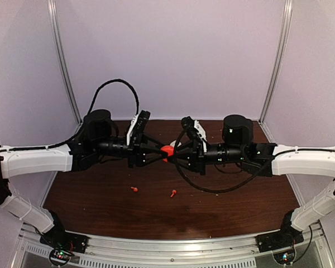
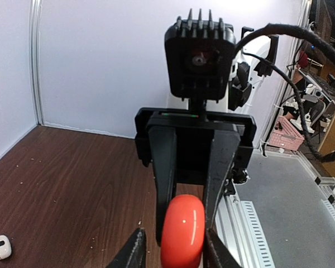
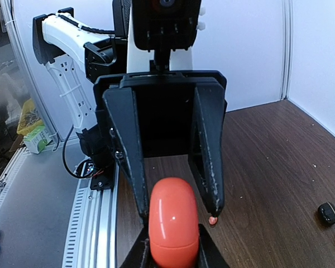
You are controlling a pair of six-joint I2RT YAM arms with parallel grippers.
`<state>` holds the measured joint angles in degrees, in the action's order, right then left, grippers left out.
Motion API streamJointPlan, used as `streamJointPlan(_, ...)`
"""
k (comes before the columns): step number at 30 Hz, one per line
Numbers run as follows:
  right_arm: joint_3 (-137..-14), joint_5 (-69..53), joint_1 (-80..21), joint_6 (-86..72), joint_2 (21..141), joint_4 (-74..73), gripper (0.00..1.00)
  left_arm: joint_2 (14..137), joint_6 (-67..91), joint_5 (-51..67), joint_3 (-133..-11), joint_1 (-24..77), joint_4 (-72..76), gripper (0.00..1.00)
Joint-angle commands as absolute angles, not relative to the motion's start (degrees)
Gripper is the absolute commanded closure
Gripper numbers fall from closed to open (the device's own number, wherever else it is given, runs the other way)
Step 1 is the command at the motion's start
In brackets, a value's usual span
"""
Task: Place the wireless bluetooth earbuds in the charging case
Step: Pass from the left arm to the right, then open the charging case.
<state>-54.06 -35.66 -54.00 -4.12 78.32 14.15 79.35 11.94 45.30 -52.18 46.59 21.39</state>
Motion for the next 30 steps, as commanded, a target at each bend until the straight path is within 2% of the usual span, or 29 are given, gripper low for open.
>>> streamJointPlan(1, -54.93, -35.62, -54.32, -1.82, 77.52, 13.71, 0.91, 77.50, 11.88, 39.79, -52.84, 46.67, 22.48, 0.60)
streamJointPlan(9, -54.80, -36.10, -54.32, -0.78, 77.17, 12.34, 0.96, 79.24, 11.90, 35.86, -55.29, 46.67, 19.06, 0.60)
streamJointPlan(30, -52.57, -36.55, -54.32, 2.81, 76.03, 11.82, 1.00, 81.55, 16.12, 40.11, -56.03, 44.34, 20.93, 0.59)
